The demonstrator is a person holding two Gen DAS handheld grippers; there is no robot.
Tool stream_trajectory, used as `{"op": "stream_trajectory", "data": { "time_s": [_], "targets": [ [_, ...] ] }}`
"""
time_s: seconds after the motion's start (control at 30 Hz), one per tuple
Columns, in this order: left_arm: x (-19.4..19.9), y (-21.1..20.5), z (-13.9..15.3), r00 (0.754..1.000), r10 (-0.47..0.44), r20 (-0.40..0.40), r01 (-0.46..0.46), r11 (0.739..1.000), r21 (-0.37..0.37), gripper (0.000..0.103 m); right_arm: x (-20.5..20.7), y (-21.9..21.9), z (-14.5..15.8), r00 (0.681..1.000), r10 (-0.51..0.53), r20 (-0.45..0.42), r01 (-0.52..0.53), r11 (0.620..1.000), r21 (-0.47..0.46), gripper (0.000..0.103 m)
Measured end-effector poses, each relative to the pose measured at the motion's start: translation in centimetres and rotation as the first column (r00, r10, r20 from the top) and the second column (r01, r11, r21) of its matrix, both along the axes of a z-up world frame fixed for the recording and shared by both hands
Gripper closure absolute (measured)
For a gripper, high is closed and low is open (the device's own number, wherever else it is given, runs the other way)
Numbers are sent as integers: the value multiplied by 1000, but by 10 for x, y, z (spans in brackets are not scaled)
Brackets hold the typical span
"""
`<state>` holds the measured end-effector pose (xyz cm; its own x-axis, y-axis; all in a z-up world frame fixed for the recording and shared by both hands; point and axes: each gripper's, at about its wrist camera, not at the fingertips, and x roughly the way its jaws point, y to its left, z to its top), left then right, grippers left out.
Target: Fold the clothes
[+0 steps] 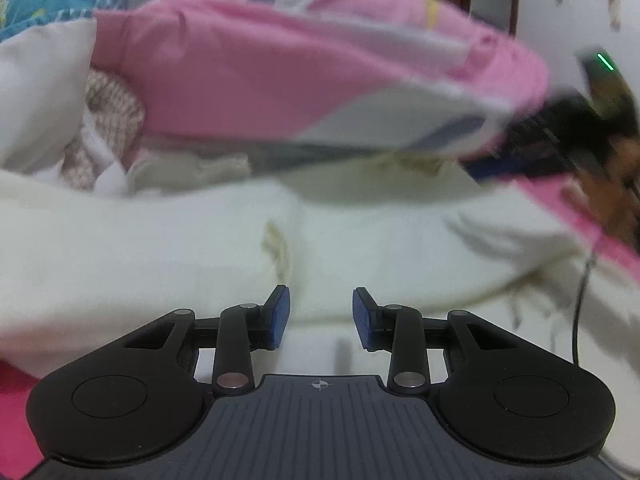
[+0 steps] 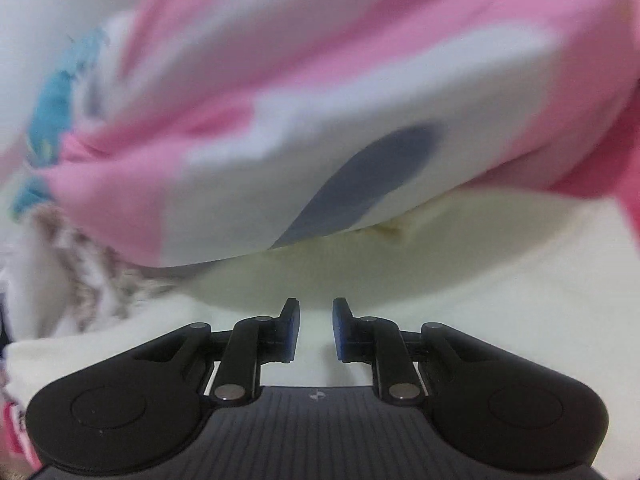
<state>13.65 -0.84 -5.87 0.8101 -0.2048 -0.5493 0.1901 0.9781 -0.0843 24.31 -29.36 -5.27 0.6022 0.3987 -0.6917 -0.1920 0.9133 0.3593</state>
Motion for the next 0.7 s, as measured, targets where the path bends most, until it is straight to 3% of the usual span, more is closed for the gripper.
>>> {"op": "stream_trajectory", "data": {
  "time_s": [0.07,0.17,0.2,0.27,0.43,0.53,0.67,0.7],
  "targets": [
    [4,-1,5,1000,-12,12,12,1000,-24,69,-21,-24,-1,1000,-9,13,10,998,-61,85],
    [29,-7,-6,997,17,-70,-17,1000,-1,69,-52,-60,-2,999,-22,34,27,988,-151,85],
    [32,-7,-8,996,22,-82,-22,1000,0,69,-56,-72,-9,998,-28,51,39,971,-235,86],
    [33,-4,-9,996,21,-85,-21,1000,-5,69,-68,-91,-20,992,-28,121,64,950,-306,87],
    [35,0,-12,996,18,-91,-19,1000,-9,69,-85,-130,12,972,-143,187,175,970,-168,84],
    [34,-1,-11,996,21,-88,-21,1000,0,69,-83,-116,19,972,-62,227,96,985,-142,85],
    [32,3,-10,996,18,-90,-20,1000,-16,70,-79,-95,-15,986,29,164,21,955,-296,86],
    [31,4,-8,996,19,-89,-20,1000,-13,70,-86,-99,-19,984,27,176,24,959,-282,86]
  ]
}}
